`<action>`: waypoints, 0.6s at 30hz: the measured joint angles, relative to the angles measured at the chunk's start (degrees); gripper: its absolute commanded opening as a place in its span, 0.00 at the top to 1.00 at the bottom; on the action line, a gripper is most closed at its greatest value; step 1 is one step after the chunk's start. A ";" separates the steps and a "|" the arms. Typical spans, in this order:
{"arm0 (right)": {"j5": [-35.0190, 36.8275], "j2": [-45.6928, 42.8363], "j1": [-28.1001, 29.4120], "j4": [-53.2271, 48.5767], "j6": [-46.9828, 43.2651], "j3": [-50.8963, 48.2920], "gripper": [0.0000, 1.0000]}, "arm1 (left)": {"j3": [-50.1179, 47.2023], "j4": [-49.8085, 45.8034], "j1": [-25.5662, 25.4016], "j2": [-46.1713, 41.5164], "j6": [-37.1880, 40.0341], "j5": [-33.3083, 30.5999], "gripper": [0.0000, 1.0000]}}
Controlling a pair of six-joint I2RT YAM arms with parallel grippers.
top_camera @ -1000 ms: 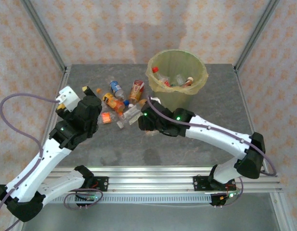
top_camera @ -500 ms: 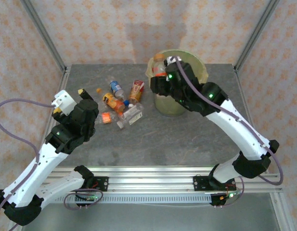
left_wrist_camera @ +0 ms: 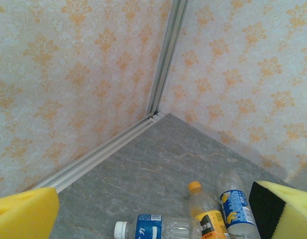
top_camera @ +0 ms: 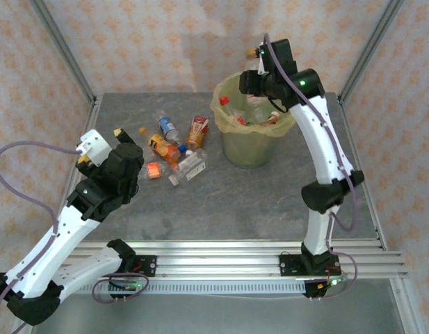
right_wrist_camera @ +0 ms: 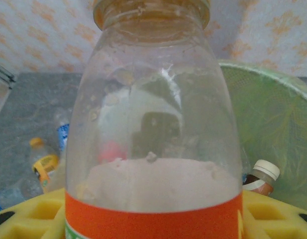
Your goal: Put the plastic bottles in the bin
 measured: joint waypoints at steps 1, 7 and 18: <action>-1.18 1.79 -0.96 -1.11 -0.57 1.40 0.59 | 0.00 0.00 0.00 0.11 0.13 0.02 0.00; -5.95 7.82 -4.20 -5.55 -4.90 2.56 0.53 | 0.00 -0.02 0.00 0.15 0.37 -0.04 0.00; -7.17 10.73 -4.31 -6.32 -9.68 2.64 0.50 | 0.00 -0.02 0.00 1.49 0.37 -0.04 0.00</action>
